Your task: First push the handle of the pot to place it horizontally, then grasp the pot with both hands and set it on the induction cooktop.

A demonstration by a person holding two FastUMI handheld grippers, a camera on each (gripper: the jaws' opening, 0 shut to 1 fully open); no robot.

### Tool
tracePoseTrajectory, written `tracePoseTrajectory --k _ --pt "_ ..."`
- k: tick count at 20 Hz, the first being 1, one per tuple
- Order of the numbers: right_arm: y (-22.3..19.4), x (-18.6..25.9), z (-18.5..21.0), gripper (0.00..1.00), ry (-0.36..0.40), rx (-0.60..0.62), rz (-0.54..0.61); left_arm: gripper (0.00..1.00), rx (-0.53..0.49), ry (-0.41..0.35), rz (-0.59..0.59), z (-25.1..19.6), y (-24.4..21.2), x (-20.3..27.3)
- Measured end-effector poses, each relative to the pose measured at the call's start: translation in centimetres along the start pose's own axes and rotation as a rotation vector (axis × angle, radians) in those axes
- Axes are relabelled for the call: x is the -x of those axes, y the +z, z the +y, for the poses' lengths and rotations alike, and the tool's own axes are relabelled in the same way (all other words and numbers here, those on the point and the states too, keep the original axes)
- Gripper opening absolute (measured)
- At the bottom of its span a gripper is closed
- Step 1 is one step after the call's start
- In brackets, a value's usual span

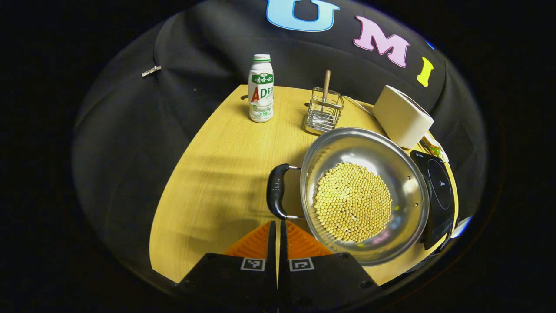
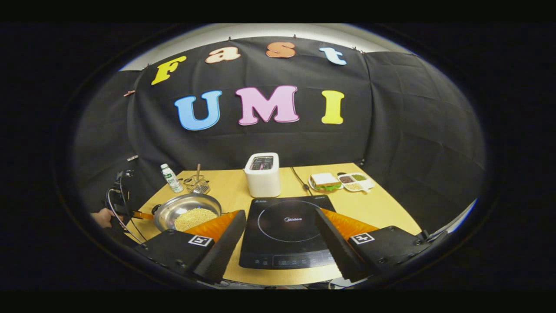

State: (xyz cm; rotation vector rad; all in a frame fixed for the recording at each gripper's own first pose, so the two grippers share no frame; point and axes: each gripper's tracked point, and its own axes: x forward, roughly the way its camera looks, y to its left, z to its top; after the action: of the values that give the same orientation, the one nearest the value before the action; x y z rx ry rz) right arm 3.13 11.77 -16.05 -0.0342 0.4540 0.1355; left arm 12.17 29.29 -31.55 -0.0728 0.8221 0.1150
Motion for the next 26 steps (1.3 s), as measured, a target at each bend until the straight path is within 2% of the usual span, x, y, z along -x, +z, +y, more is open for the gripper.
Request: tracePoseTrajectory --k 2,4,6,9,10,12,15,19,26 --pt "-0.8 -1.5 1.3 0.99 0.026 -0.023 0.044 0.06 -0.007 0.014 -0.037 0.5 1.0 1.3" --pt "-1.4 -2.9 2.9 0.99 0.058 -0.027 0.078 0.12 -0.022 0.022 -0.074 0.7 2.2 2.5" --pt "-2.2 -4.6 4.3 0.99 0.084 -0.019 0.112 0.34 -0.048 0.028 -0.112 0.8 3.4 3.5" --pt "-4.1 -6.7 7.3 0.99 0.156 -0.017 0.185 0.99 -0.106 0.096 -0.161 2.1 5.1 3.7" --pt "-4.6 -7.8 8.8 0.99 0.189 -0.011 0.195 0.97 -0.117 0.092 -0.174 2.1 5.4 3.7" --pt "-5.7 -9.4 9.9 0.99 0.202 0.011 0.217 0.96 -0.108 0.070 -0.184 1.6 5.9 3.5" --pt "-8.0 -11.7 12.0 0.99 0.235 0.012 0.289 0.96 -0.084 0.004 -0.223 0.3 6.9 3.2" --pt "-10.8 -14.8 12.9 1.00 0.232 -0.025 0.371 0.95 -0.085 -0.063 -0.235 -1.0 7.2 1.7" --pt "-13.7 -18.7 14.8 1.00 0.234 -0.019 0.416 0.97 -0.056 -0.072 -0.193 -0.5 6.6 -1.5"
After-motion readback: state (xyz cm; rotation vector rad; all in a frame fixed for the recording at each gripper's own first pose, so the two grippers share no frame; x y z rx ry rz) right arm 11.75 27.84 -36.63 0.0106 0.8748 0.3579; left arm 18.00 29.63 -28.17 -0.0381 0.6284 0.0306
